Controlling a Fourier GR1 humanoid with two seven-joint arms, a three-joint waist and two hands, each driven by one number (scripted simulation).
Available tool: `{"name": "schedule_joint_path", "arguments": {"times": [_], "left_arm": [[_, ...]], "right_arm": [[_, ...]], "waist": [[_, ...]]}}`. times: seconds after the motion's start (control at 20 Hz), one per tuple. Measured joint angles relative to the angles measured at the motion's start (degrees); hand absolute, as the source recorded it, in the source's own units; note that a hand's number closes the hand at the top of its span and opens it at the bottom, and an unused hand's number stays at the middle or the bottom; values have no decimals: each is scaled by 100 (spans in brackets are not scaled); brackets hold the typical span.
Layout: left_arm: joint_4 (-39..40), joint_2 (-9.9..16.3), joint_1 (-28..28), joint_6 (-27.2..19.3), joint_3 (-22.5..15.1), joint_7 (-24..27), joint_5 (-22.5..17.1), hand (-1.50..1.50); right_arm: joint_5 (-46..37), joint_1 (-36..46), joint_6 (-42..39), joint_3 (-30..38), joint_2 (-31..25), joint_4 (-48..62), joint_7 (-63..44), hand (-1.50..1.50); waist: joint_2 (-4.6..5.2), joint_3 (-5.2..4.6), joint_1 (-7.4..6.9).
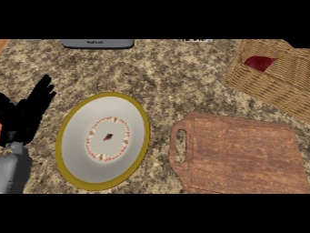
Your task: Pick the pear from the cutting board and place it in the basket
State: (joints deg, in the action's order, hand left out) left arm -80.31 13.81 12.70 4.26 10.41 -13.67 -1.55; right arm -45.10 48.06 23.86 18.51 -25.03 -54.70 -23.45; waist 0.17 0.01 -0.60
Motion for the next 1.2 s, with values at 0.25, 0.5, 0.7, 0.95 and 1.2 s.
{"name": "schedule_joint_path", "arguments": {"times": [0.25, 0.5, 0.7, 0.95, 1.2], "left_arm": [[98, -6, 29, 22, 5, 92, 19, 0], [-47, -5, -141, 68, 38, 33, -57, 0], [-102, 56, -208, 57, 104, 13, -57, 0], [-83, 37, -234, 37, 129, 37, -57, 0], [-113, 28, -258, 12, 141, 36, -47, 0]], "right_arm": [[426, 115, 252, 255, -61, 203, 492, -150], [1033, -28, 654, 888, -122, -198, 472, -150], [1709, -377, 547, 1449, -333, -673, 489, -150], [2619, -1225, -328, 2057, -808, -1398, 439, -150], [3529, -2308, -1560, 2672, -1254, -1817, 576, -150]], "waist": [[-3, 1, 13], [-28, 2, 54], [-43, 2, 116], [-52, -1, 181], [-54, 0, 214]]}}
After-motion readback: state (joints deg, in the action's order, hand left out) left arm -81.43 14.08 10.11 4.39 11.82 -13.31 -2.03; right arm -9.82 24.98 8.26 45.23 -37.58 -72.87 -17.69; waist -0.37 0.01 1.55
